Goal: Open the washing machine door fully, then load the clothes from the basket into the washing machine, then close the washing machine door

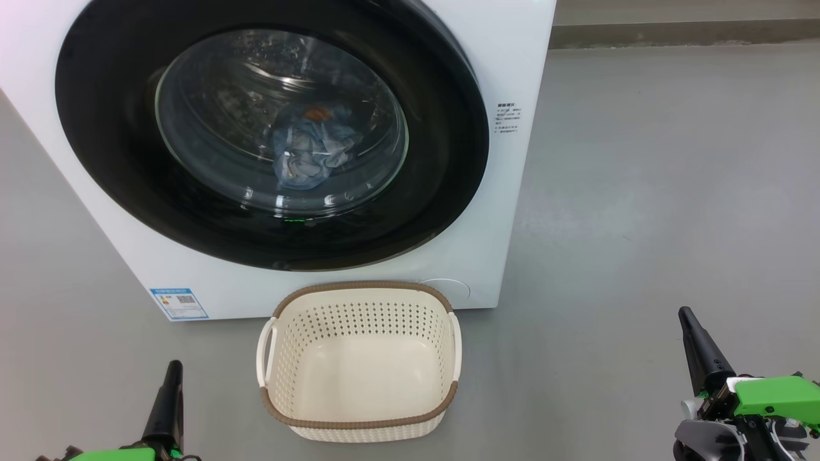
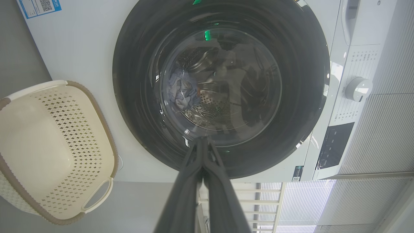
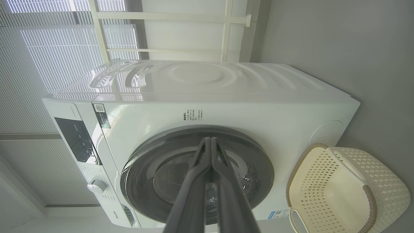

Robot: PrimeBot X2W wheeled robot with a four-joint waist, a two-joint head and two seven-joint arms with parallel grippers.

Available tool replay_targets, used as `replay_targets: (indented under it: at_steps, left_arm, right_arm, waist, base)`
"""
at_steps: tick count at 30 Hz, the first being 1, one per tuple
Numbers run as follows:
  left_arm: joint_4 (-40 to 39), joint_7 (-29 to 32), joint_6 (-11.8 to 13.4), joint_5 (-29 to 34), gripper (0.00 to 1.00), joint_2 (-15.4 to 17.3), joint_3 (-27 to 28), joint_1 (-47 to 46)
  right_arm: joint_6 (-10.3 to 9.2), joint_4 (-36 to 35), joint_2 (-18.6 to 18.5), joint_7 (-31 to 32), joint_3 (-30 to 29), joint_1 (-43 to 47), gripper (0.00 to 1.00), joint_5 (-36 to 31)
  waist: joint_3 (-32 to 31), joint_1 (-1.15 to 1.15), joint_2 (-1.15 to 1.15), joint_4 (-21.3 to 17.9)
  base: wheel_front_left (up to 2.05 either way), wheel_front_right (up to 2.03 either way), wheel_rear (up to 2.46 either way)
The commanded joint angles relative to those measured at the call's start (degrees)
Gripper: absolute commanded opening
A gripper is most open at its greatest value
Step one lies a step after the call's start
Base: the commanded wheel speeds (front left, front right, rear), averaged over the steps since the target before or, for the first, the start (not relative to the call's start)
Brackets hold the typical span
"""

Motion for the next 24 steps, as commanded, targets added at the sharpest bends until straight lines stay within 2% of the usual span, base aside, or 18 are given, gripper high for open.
replay_targets:
  at_steps: [1,24]
  left_arm:
    - [-1.77,0.40,-0.14,-0.40,0.00,0.50,1.92,-2.65]
    - [-1.78,0.40,-0.14,-0.40,0.00,0.50,1.91,-2.65]
  right_arm:
    - [0.09,-1.72,-0.58,0.23,1.02,-2.36,0.00,0.09]
    - [0.09,-1.72,-0.58,0.23,1.03,-2.36,0.00,0.10]
  waist:
    - [0.00,0.00,0.00,0.00]
    - [0.00,0.00,0.00,0.00]
  base:
    - [0.00,0.00,0.00]
    - [0.00,0.00,0.00]
